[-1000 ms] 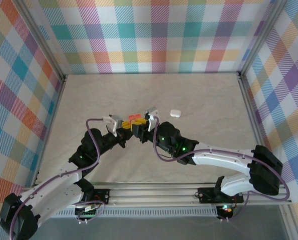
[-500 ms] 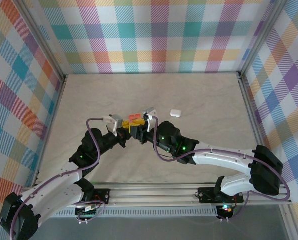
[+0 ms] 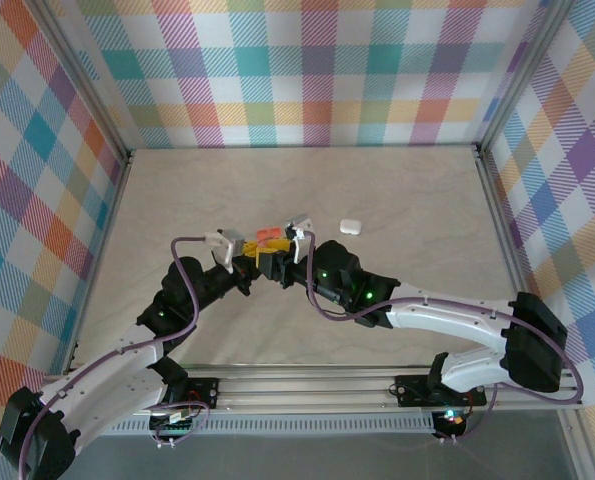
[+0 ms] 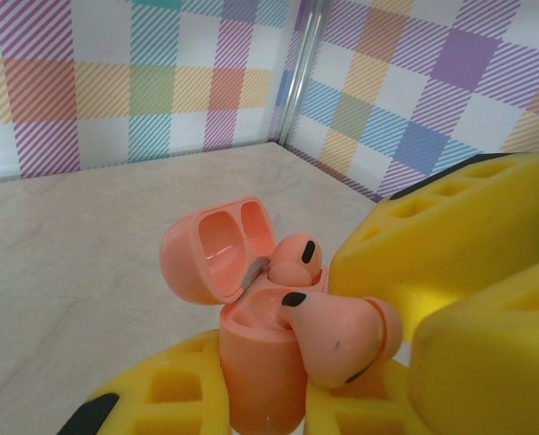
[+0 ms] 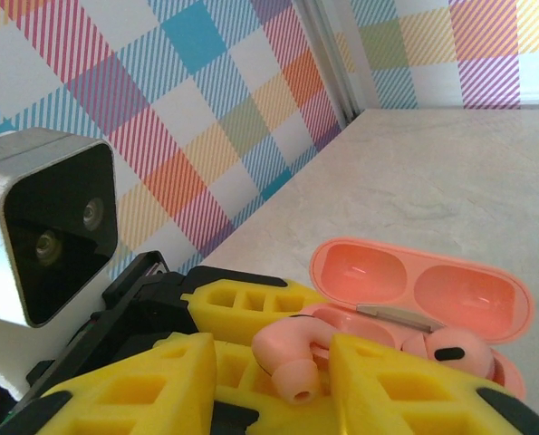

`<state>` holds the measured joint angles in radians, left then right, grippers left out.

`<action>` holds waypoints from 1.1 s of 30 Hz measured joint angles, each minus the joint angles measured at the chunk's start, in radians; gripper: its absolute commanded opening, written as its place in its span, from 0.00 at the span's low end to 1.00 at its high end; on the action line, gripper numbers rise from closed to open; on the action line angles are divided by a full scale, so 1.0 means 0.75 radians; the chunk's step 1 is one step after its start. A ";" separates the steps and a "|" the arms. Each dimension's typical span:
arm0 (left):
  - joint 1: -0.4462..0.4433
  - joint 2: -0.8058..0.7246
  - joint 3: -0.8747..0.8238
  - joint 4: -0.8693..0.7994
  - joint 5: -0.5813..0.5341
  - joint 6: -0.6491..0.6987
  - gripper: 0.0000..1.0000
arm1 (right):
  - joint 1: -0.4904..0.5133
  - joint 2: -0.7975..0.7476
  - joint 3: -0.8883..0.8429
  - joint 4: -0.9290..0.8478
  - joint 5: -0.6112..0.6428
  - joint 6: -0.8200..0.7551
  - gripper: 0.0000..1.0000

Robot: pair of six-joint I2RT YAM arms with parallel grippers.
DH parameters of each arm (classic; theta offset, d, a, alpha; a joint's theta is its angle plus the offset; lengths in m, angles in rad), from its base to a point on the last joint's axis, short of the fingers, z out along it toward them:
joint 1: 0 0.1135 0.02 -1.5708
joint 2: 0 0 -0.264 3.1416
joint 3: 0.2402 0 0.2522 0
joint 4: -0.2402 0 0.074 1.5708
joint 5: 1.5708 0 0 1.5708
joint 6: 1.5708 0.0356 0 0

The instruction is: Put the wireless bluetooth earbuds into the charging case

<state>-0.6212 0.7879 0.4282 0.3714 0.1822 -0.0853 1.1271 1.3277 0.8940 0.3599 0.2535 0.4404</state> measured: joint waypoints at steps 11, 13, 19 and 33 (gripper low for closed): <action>0.000 0.000 0.009 0.027 0.000 -0.001 0.00 | 0.009 -0.032 0.063 -0.151 -0.001 0.073 0.46; 0.000 0.000 0.014 0.030 -0.001 -0.001 0.00 | 0.009 -0.039 0.071 -0.173 -0.002 0.096 0.47; 0.000 0.000 0.017 0.031 -0.001 -0.001 0.00 | -0.010 -0.041 0.126 -0.285 -0.041 0.173 0.47; 0.000 0.003 0.021 0.021 -0.003 0.000 0.00 | -0.105 -0.019 0.204 -0.444 -0.217 0.365 0.47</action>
<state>-0.6212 0.7902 0.4438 0.3874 0.1799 -0.0853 1.0485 1.3132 1.0473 0.0273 0.0906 0.7139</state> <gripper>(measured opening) 0.155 0.472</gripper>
